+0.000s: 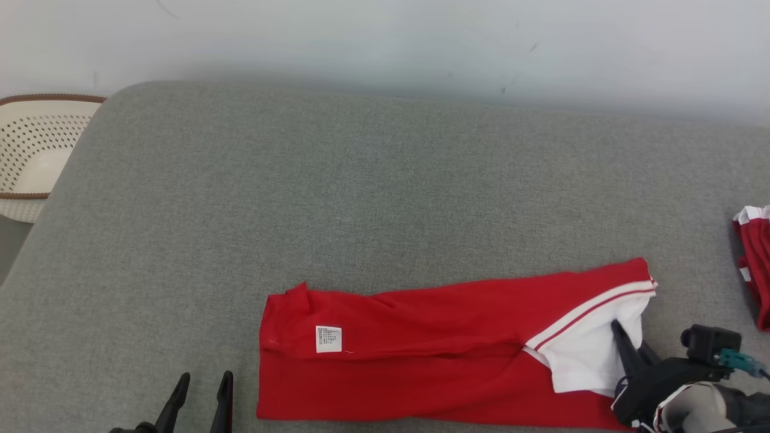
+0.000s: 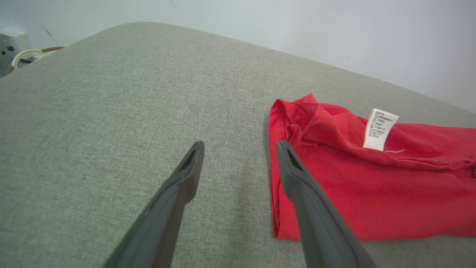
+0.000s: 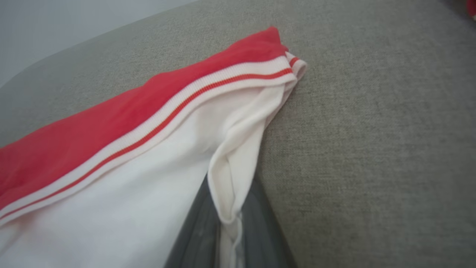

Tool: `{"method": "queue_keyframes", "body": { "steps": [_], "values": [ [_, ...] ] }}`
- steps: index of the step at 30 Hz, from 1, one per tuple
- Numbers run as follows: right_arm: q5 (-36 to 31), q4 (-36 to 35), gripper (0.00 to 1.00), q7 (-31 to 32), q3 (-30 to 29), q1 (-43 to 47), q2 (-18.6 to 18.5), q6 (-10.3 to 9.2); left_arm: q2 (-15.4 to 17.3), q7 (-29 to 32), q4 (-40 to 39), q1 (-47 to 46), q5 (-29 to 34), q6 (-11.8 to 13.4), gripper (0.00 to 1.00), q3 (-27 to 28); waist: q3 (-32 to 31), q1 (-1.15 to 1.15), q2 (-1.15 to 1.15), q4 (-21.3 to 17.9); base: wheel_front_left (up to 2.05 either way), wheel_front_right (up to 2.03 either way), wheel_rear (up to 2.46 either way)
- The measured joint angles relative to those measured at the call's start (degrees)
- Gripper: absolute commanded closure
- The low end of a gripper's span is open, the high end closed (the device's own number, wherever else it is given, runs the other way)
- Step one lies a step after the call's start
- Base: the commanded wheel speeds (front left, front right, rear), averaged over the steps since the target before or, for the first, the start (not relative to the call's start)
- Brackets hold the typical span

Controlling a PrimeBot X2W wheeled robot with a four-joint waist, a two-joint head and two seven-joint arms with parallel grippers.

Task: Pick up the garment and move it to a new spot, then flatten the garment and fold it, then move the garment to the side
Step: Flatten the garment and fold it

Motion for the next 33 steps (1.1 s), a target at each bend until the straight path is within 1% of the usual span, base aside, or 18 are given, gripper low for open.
{"method": "queue_keyframes", "body": {
  "steps": [3, 6, 11, 14, 17, 20, 24, 29, 33],
  "values": [
    [-1.27, 0.04, 1.0, 0.25, -3.12, -0.09, -0.38, 0.0, -0.07, 0.0, -0.09, -0.14, 0.03, -0.01, 0.0, -0.03, -0.19, 0.0, 0.0, -0.35, 0.0, 0.0, 0.0],
    [-2.58, 0.26, 1.0, 0.3, -5.84, -0.03, -1.6, -0.01, -0.2, 0.0, -0.13, -0.13, -0.47, -0.01, 0.0, -0.46, -0.45, 0.0, 0.01, -0.84, 0.0, 0.0, 0.0],
    [-5.49, 0.11, 1.0, 0.31, -8.71, 0.03, -3.15, -0.02, -0.44, 0.0, -0.14, -0.04, -1.16, -0.01, 0.0, -1.55, -0.76, 0.0, 0.01, -1.96, 0.0, 0.0, 0.0],
    [-7.49, -2.05, 1.0, 0.31, -10.01, 0.07, -3.75, -0.02, -0.51, 0.0, -0.03, 0.37, -1.35, -0.01, 0.0, -1.47, -1.05, 0.0, 0.0, -2.85, 0.0, 0.0, 0.0],
    [-10.0, -6.09, 1.0, 0.31, -10.27, 0.07, -4.43, -0.02, -0.82, 0.0, 0.19, 0.74, -1.59, -0.01, 0.0, -1.82, -1.4, 0.0, 0.0, -3.98, 0.0, 0.0, 0.0],
    [-12.28, -11.54, 1.0, 0.31, -8.26, 0.04, -4.76, -0.03, -0.99, -0.01, 0.36, 0.81, -1.82, -0.01, 0.0, -1.85, -1.79, 0.0, 0.0, -5.28, 0.0, 0.0, 0.0],
    [-13.18, -18.84, 1.0, 0.49, -2.65, -0.01, -5.76, -0.03, -1.25, 0.0, 0.76, 0.86, -2.03, -0.01, 0.0, -2.53, -2.51, 0.0, 0.0, -6.94, 0.0, 0.0, 0.0],
    [-11.2, -28.72, 1.0, 4.16, 5.63, -0.74, -6.42, -0.07, -1.43, 0.0, 1.33, 0.86, -2.24, -0.01, 0.0, -3.92, -3.6, 0.0, 0.0, -8.09, 0.0, 0.0, 0.0],
    [-10.46, -34.76, 1.0, 7.86, 12.76, -3.02, -5.77, -0.08, -1.56, 0.0, 1.81, 0.87, -2.5, -0.01, 0.0, -5.32, -3.89, 0.0, 0.0, -7.58, 0.0, 0.0, 0.0]
  ]
}}
